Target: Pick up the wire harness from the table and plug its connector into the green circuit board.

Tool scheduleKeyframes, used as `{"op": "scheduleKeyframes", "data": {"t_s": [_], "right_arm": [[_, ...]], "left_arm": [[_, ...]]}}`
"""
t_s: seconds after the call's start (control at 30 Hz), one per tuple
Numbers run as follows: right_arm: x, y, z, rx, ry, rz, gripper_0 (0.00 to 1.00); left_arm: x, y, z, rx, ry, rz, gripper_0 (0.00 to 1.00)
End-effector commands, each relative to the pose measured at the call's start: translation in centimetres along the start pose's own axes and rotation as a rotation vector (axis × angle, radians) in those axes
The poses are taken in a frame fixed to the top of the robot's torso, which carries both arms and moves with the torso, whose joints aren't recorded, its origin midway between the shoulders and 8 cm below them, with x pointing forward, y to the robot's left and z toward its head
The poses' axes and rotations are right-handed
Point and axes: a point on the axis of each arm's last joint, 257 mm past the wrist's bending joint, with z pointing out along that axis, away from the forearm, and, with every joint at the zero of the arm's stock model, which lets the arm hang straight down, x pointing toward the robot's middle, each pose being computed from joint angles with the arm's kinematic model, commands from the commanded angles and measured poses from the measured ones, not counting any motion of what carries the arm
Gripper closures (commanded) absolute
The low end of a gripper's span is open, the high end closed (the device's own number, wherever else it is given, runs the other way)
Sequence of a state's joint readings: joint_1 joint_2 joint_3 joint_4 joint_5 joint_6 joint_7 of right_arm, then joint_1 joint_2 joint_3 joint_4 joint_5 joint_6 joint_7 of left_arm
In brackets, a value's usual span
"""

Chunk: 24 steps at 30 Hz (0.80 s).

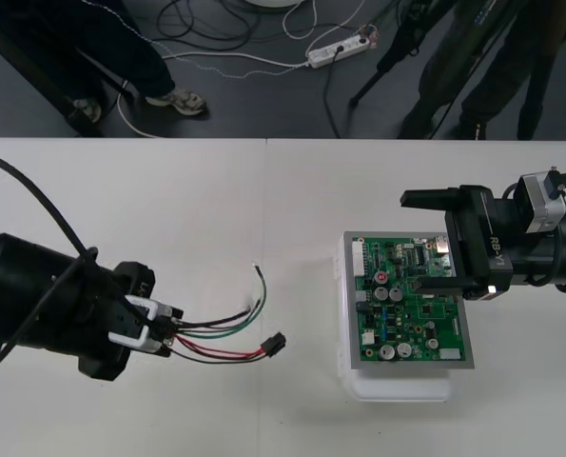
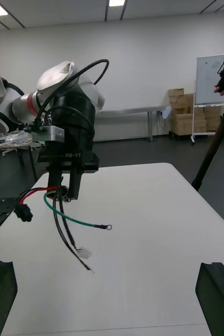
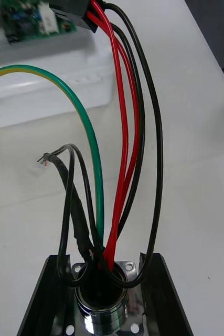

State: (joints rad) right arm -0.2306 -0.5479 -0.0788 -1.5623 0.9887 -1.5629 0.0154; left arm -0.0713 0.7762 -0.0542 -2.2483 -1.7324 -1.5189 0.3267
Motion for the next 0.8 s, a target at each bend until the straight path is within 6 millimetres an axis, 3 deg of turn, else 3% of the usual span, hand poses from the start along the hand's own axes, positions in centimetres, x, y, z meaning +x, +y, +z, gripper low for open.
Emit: {"op": "scheduleKeyframes", "data": {"t_s": [0.03,0.2,0.53,0.8], "right_arm": [[-1.5,-0.6,-0.2,-0.014,-0.001,-0.068,0.0],[-1.6,-0.6,-0.3,-0.013,-0.001,-0.075,0.0],[-1.6,-0.7,-0.3,-0.012,0.0,-0.077,0.0],[-1.7,-0.7,-0.2,-0.012,-0.003,-0.079,0.0]], "left_arm": [[-2.9,0.7,-0.9,-0.046,-0.1,-0.029,1.0],[-4.9,1.1,-1.3,-0.062,-0.181,-0.054,1.0],[-9.7,-0.3,-2.5,0.023,-0.371,-0.176,1.0],[-12.0,-0.8,-3.9,0.095,-0.452,-0.272,1.0]]}}
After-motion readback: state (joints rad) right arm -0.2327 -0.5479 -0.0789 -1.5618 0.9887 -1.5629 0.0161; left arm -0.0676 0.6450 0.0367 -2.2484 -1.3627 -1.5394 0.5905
